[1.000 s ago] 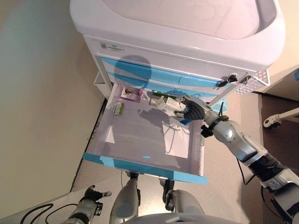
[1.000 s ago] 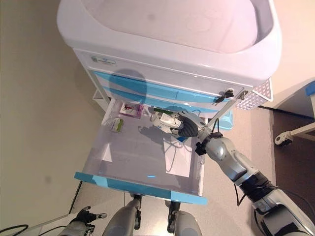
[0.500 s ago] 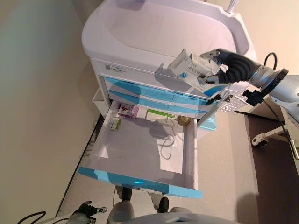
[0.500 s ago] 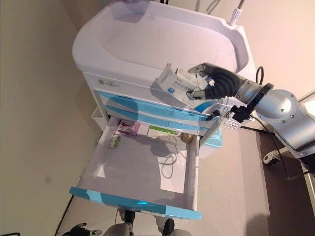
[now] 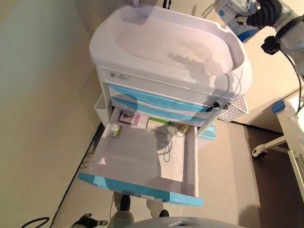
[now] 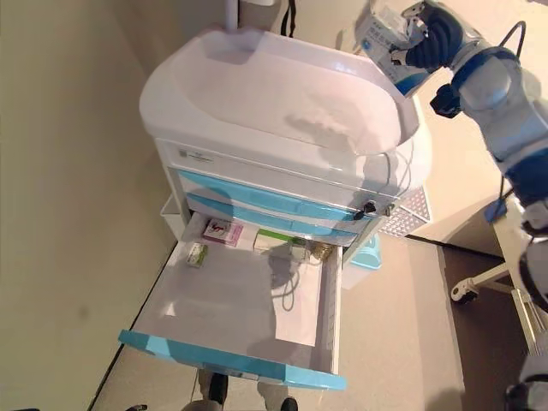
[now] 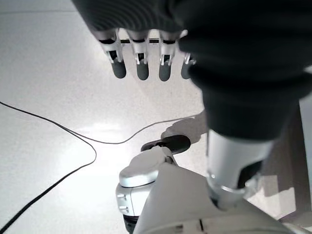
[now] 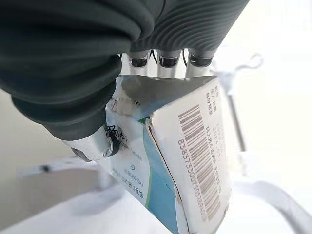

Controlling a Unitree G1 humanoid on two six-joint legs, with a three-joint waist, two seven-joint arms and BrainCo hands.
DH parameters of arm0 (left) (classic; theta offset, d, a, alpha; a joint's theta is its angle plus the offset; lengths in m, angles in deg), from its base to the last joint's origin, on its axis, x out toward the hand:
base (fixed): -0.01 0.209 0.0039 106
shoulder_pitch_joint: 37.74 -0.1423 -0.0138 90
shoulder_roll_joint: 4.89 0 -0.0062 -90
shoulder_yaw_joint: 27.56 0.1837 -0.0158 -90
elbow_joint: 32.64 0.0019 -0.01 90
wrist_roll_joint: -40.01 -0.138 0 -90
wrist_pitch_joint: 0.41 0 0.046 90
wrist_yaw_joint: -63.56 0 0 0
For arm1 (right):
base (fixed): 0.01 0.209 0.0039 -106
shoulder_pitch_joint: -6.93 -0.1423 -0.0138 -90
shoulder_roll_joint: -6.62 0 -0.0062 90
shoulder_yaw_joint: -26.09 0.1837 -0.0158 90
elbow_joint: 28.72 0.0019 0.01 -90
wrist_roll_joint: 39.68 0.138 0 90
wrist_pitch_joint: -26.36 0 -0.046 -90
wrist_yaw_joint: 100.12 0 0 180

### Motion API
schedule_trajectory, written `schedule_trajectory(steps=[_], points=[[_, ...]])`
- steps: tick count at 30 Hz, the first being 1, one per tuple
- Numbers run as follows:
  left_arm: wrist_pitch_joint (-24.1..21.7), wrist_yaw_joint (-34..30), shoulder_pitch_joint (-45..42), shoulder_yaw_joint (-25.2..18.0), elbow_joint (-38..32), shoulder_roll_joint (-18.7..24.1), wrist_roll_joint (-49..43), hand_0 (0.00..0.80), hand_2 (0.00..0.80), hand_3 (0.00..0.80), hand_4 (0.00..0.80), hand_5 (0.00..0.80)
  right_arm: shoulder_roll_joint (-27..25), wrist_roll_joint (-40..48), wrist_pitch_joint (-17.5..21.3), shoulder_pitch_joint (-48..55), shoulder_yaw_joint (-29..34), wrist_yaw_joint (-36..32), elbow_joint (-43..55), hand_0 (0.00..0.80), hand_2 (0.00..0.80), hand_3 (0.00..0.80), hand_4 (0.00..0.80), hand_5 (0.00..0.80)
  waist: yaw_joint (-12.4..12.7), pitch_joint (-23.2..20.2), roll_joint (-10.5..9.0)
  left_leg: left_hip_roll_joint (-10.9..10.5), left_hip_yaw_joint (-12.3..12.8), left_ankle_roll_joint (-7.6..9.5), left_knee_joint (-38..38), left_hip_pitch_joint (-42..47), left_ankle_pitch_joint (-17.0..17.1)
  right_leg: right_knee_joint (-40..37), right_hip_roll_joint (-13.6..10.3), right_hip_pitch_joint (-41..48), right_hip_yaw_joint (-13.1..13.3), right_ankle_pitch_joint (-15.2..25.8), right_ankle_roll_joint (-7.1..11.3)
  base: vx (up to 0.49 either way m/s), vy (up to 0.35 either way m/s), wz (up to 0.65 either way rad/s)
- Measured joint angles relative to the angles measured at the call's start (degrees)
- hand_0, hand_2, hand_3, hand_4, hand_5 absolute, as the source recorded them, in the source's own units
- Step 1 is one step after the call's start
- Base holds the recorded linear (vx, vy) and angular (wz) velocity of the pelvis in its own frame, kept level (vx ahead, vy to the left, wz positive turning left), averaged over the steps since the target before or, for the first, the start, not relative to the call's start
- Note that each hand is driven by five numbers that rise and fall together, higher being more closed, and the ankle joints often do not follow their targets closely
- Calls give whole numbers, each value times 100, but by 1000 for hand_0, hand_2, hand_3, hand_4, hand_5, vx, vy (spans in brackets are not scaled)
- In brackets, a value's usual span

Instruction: Open the drawer and pick up the medicine

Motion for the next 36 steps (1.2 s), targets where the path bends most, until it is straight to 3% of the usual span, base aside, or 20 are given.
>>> schedule_trajectory(steps=[1,6,11,23,36], points=[[11,3,-14,31,16,2,88,0,0,0,0,0,241,-90,-27,-64,1,46,-262,800,800,800,800,800,-53,-6,0,1,4,-1,2,1,-1,0,0,-3,2,2,-3,13,-23,7],[-12,56,34,158,5,16,277,0,0,0,0,0,1213,-906,-224,-385,-100,303,-2313,800,800,800,800,800,200,-43,82,-40,-222,-7,62,-200,32,-125,17,-7,-156,9,-13,22,-28,20],[-40,95,46,269,13,34,366,0,0,0,0,0,1318,-1416,-331,-368,-95,441,-3124,800,800,800,800,800,484,-32,138,-89,-418,-20,62,-321,54,-243,41,28,-231,9,-15,15,-27,23],[-117,134,59,375,10,35,473,0,0,0,0,0,1333,-1817,-372,-361,28,667,-3528,800,800,800,800,800,637,31,200,-188,-936,-69,65,-617,158,-482,102,86,-553,8,-14,8,-24,22],[-130,146,231,396,-2,38,469,0,0,0,0,0,1362,-2088,-363,-360,31,617,-3533,800,800,800,800,800,712,180,74,-202,-988,-68,63,-643,173,-483,100,85,-624,8,-14,1,-4,2]])
